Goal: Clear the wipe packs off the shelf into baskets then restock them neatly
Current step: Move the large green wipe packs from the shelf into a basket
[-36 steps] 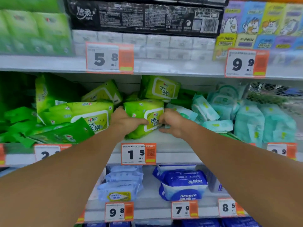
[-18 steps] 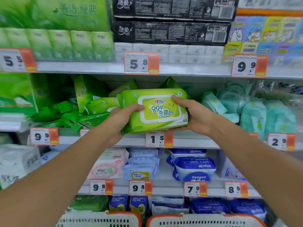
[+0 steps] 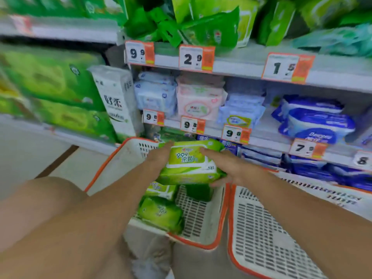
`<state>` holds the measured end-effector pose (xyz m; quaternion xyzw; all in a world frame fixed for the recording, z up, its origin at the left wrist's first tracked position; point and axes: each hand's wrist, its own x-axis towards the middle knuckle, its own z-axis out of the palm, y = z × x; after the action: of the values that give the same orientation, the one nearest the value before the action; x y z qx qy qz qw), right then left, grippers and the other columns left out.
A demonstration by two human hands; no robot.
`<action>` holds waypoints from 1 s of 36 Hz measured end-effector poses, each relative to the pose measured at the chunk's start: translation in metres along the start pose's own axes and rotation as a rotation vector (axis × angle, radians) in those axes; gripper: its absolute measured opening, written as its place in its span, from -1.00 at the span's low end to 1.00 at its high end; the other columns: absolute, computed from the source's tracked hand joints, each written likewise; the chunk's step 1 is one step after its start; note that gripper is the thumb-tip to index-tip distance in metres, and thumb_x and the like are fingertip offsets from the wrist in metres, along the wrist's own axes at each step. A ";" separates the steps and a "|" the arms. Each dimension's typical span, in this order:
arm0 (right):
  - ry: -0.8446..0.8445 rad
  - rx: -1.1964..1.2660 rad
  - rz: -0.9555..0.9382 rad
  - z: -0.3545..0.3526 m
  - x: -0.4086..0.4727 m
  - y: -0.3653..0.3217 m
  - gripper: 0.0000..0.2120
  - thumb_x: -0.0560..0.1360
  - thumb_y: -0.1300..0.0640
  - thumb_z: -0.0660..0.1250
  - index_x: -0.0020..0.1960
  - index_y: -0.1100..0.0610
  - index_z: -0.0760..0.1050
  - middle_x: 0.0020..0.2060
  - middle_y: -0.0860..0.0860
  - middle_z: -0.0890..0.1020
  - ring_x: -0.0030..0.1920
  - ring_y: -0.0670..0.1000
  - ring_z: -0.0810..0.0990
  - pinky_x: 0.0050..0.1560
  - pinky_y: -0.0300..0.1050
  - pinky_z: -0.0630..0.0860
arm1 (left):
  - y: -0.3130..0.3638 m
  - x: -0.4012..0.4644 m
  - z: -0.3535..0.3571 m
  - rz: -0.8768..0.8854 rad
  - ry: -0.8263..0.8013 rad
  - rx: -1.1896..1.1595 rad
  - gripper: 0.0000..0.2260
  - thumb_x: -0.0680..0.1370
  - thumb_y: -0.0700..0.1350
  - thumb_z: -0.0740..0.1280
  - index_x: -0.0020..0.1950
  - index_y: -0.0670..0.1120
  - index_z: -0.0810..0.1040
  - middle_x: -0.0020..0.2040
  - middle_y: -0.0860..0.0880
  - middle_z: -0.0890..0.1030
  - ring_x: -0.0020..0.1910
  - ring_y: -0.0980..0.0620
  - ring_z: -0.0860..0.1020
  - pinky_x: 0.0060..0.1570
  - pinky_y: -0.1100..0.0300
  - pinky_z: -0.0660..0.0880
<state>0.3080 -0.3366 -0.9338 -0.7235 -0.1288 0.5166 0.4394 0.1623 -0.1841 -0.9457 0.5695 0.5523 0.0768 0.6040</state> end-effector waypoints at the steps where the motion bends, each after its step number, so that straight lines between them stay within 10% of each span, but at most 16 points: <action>1: -0.046 -0.018 0.035 0.013 0.005 0.004 -0.31 0.37 -0.26 0.50 0.34 0.08 0.44 0.35 0.05 0.51 0.32 0.22 0.53 -0.31 0.14 0.65 | 0.000 0.000 -0.009 0.041 0.114 0.121 -0.33 0.52 0.27 0.30 0.37 -0.25 0.49 0.33 -0.26 0.53 0.26 -0.23 0.55 0.30 -0.07 0.46; 3: -0.102 -0.079 0.086 0.034 0.012 0.013 -0.58 0.56 -0.02 0.41 0.32 0.12 0.42 0.25 0.11 0.55 0.23 0.23 0.59 -0.21 0.17 0.66 | 0.003 -0.003 -0.026 0.112 0.195 0.263 -0.60 0.64 0.01 0.25 0.35 -0.24 0.50 0.37 -0.25 0.50 0.31 -0.22 0.50 0.30 0.01 0.43; 7: -0.144 -0.187 0.070 0.038 0.013 0.007 -0.57 0.61 0.16 0.34 0.42 0.25 0.34 0.11 0.21 0.61 -0.18 0.15 0.65 -0.13 0.08 0.66 | 0.017 0.003 -0.041 0.120 0.113 0.255 -0.82 0.60 -0.04 0.34 -0.06 -0.16 0.59 -0.03 -0.17 0.63 -0.20 -0.11 0.54 -0.15 0.11 0.45; 14: 0.346 -0.290 -0.737 -0.066 -0.035 -0.113 -0.92 0.53 0.32 0.39 -0.11 0.22 0.66 -0.24 0.22 0.68 -0.26 0.14 0.63 -0.19 0.11 0.61 | 0.150 -0.035 0.006 0.839 0.054 0.239 -0.94 0.54 -0.11 0.42 -0.12 0.01 0.64 -0.17 0.02 0.69 -0.16 0.06 0.66 -0.13 0.17 0.55; 18: 0.585 -0.187 -1.029 -0.118 -0.069 -0.198 -0.85 0.43 0.30 0.49 -0.15 0.07 0.61 -0.34 0.04 0.62 -0.34 -0.01 0.59 -0.21 0.02 0.62 | 0.245 -0.058 0.024 1.252 0.385 0.057 -0.80 0.46 -0.07 0.51 -0.01 -0.06 0.55 -0.10 -0.01 0.63 -0.10 0.02 0.59 -0.07 0.26 0.51; 21: 0.600 -0.245 -1.080 -0.130 -0.078 -0.247 -0.69 0.37 0.31 0.56 0.00 0.09 0.53 -0.22 -0.03 0.58 -0.31 -0.10 0.53 -0.26 -0.33 0.52 | 0.284 -0.047 0.026 1.142 0.698 0.193 -0.31 0.28 0.23 0.55 0.25 -0.11 0.46 0.17 -0.12 0.54 0.20 -0.17 0.48 0.17 0.03 0.39; 24: 0.446 -0.355 -0.908 -0.128 -0.062 -0.268 -0.37 0.29 0.20 0.64 0.27 0.05 0.43 0.01 -0.05 0.54 -0.11 -0.11 0.58 -0.20 -0.36 0.52 | 0.291 -0.032 0.021 0.941 0.569 0.222 0.04 0.07 0.51 0.47 0.39 -0.03 0.37 0.29 -0.09 0.52 0.30 -0.18 0.47 0.28 -0.08 0.44; 27: 0.312 -0.478 -0.836 -0.112 -0.031 -0.269 -0.24 0.27 0.07 0.67 0.38 0.00 0.41 0.14 -0.05 0.51 0.10 -0.05 0.55 0.06 -0.15 0.54 | 0.279 -0.018 0.012 0.835 0.339 0.257 -0.22 0.18 0.43 0.50 0.25 0.02 0.50 0.08 0.04 0.60 0.20 -0.05 0.56 0.20 0.11 0.48; 32: 0.334 -0.428 -0.904 -0.082 0.003 -0.269 -0.67 0.39 0.11 0.59 0.07 0.05 0.54 0.00 0.03 0.67 0.01 -0.03 0.59 0.16 -0.03 0.55 | 0.254 0.017 -0.020 1.098 0.321 0.572 -0.28 0.30 0.28 0.50 0.37 0.01 0.43 0.01 -0.08 0.67 0.06 -0.11 0.60 0.11 -0.05 0.53; 36: 0.157 -0.095 -0.958 -0.088 -0.010 -0.269 -0.81 0.46 0.32 0.49 0.02 0.13 0.61 -0.13 0.01 0.74 -0.18 -0.09 0.70 -0.22 -0.17 0.62 | 0.263 0.002 -0.013 1.154 0.278 0.285 -0.71 0.56 -0.08 0.41 0.25 -0.12 0.53 -0.15 -0.10 0.65 -0.13 -0.02 0.61 -0.09 0.11 0.55</action>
<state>0.4519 -0.2309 -0.7133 -0.6388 -0.4373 0.1936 0.6027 0.2939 -0.0851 -0.7407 0.8367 0.2330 0.3906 0.3051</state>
